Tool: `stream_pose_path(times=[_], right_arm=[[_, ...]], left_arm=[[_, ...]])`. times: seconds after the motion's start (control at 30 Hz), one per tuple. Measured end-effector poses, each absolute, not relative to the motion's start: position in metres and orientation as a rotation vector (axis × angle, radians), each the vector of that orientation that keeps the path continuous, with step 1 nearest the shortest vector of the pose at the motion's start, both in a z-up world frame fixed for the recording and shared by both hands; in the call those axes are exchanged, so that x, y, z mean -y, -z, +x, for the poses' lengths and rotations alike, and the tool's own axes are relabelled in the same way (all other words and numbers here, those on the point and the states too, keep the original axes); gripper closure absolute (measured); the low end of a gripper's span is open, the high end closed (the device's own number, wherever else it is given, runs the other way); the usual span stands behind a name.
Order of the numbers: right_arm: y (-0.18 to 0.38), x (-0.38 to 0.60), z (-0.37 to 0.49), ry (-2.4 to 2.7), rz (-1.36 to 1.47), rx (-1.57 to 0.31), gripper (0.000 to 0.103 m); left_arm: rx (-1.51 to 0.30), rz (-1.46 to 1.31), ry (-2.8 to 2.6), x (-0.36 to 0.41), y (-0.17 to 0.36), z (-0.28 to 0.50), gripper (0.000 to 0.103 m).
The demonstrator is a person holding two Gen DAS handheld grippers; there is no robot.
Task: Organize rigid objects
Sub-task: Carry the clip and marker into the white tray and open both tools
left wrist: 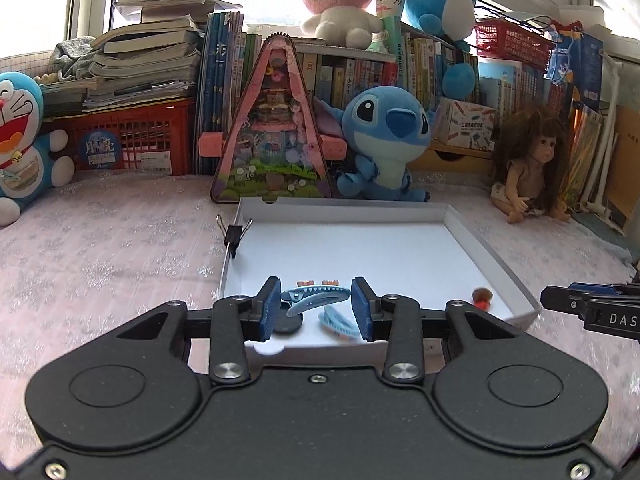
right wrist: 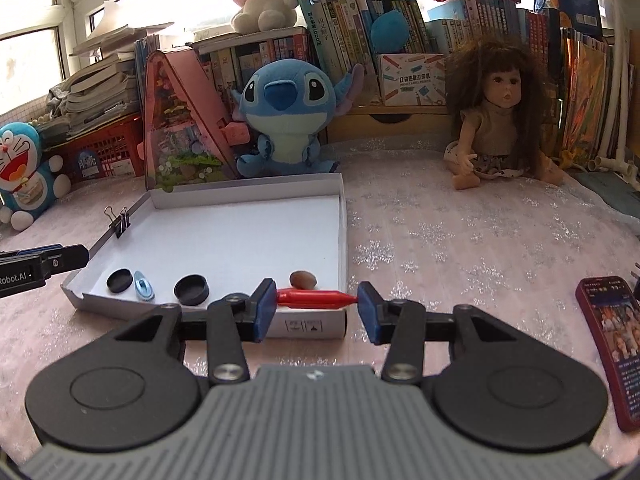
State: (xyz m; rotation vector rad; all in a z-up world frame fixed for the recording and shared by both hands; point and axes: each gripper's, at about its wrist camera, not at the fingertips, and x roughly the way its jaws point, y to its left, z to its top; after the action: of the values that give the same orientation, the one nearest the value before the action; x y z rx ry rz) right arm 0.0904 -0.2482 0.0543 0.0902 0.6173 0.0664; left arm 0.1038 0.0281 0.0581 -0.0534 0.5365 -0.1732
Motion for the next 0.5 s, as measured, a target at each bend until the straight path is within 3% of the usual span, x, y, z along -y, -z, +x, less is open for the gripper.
stream_pose_path(times=[0.3,0.5], right_arm=[[-0.068,0.251,0.144,-0.101,0.101,-0.666,0.053],[-0.063,0.246,0.186,-0.148,0.096,-0.8,0.053]], left_arm=[[-0.633,-0.075,0.175,-0.024,-0.062,0.174,0.067],[-0.784,-0.113,0.212,-0.027,-0.059,0.224,0.067]])
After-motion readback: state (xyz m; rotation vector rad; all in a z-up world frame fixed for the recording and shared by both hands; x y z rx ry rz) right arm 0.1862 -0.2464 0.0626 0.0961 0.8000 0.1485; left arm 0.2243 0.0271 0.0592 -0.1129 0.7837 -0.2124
